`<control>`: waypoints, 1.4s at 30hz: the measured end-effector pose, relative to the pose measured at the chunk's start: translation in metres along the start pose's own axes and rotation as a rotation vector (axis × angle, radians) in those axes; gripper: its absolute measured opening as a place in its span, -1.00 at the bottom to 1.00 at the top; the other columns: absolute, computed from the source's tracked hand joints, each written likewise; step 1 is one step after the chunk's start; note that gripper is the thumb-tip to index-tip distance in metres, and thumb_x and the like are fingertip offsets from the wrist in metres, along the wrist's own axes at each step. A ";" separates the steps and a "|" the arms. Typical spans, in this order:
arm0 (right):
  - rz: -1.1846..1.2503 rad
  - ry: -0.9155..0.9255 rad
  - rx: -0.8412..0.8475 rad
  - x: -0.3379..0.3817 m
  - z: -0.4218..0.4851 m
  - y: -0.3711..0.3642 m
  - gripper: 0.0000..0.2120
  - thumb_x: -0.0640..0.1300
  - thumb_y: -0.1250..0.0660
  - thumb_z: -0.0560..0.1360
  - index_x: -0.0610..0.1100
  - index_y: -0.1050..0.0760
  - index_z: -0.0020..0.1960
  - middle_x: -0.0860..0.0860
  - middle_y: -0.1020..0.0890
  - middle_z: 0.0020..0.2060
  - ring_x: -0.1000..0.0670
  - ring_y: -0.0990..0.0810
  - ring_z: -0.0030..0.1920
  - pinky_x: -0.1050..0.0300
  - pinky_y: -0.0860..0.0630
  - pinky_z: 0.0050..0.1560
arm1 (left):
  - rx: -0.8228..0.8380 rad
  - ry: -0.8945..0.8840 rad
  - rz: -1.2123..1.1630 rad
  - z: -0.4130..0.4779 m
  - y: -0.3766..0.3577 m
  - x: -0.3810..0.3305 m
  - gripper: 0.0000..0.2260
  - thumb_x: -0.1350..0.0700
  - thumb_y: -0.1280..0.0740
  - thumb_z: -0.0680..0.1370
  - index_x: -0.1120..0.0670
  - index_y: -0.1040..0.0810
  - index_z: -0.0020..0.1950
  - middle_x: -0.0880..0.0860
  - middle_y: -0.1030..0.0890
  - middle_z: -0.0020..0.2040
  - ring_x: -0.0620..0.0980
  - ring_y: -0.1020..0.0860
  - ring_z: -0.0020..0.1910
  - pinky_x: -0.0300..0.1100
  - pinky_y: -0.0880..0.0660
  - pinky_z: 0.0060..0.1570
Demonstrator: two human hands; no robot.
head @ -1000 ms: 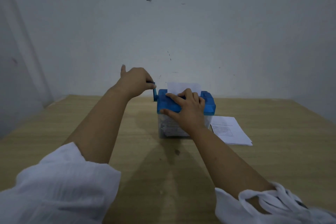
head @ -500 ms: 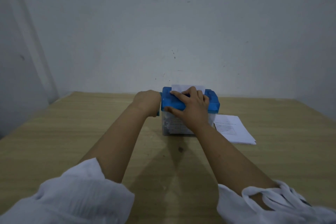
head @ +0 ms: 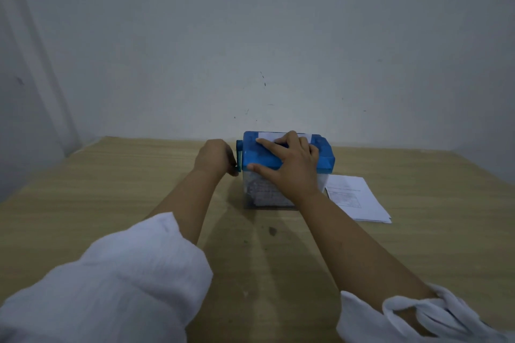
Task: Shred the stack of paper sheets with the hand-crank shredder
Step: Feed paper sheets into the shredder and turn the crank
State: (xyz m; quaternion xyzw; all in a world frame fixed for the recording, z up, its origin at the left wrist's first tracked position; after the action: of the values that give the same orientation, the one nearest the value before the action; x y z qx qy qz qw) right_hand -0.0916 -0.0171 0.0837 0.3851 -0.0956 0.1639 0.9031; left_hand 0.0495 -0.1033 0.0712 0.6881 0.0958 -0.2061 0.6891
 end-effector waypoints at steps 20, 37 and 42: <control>-0.019 0.002 0.031 0.000 -0.004 0.001 -0.47 0.29 -0.33 0.39 0.15 -0.45 0.31 0.00 -0.44 0.08 -0.02 -0.38 0.11 0.09 -0.11 0.16 | 0.239 0.506 -1.539 -0.031 -0.021 -0.031 -0.54 -0.17 -0.21 0.53 0.25 -0.41 0.06 0.22 -0.49 0.07 0.20 -0.49 0.06 0.04 -0.47 0.17; 0.010 0.014 -0.080 0.000 -0.003 0.000 -0.41 0.37 -0.19 0.33 0.10 -0.54 0.22 -0.02 -0.49 -0.02 -0.04 -0.47 0.03 0.07 -0.18 0.10 | 0.100 0.317 -1.366 0.001 -0.015 -0.030 -0.86 0.17 -0.38 0.50 0.21 -0.49 -0.18 0.17 -0.56 -0.09 0.10 -0.52 -0.25 -0.04 -0.53 -0.31; 0.009 0.005 -0.072 -0.001 -0.003 -0.001 -0.37 0.41 -0.11 0.31 0.12 -0.52 0.23 -0.01 -0.48 -0.01 -0.03 -0.45 0.03 0.05 -0.21 0.12 | 0.086 0.323 -1.476 0.003 -0.021 -0.028 -0.90 0.19 -0.39 0.49 0.19 -0.53 -0.08 0.13 -0.58 -0.08 0.11 -0.57 -0.18 -0.09 -0.57 -0.37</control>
State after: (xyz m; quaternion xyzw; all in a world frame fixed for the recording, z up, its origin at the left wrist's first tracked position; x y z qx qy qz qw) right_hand -0.0920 -0.0157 0.0812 0.3515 -0.1008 0.1655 0.9159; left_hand 0.0149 -0.1016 0.0641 0.4933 0.6234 -0.5142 0.3219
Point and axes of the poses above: each hand's wrist, its own z-axis towards the middle knuckle, its own y-axis out of the back of the hand, x = y × z, the point moved 6 cm from there along z, towards the middle knuckle
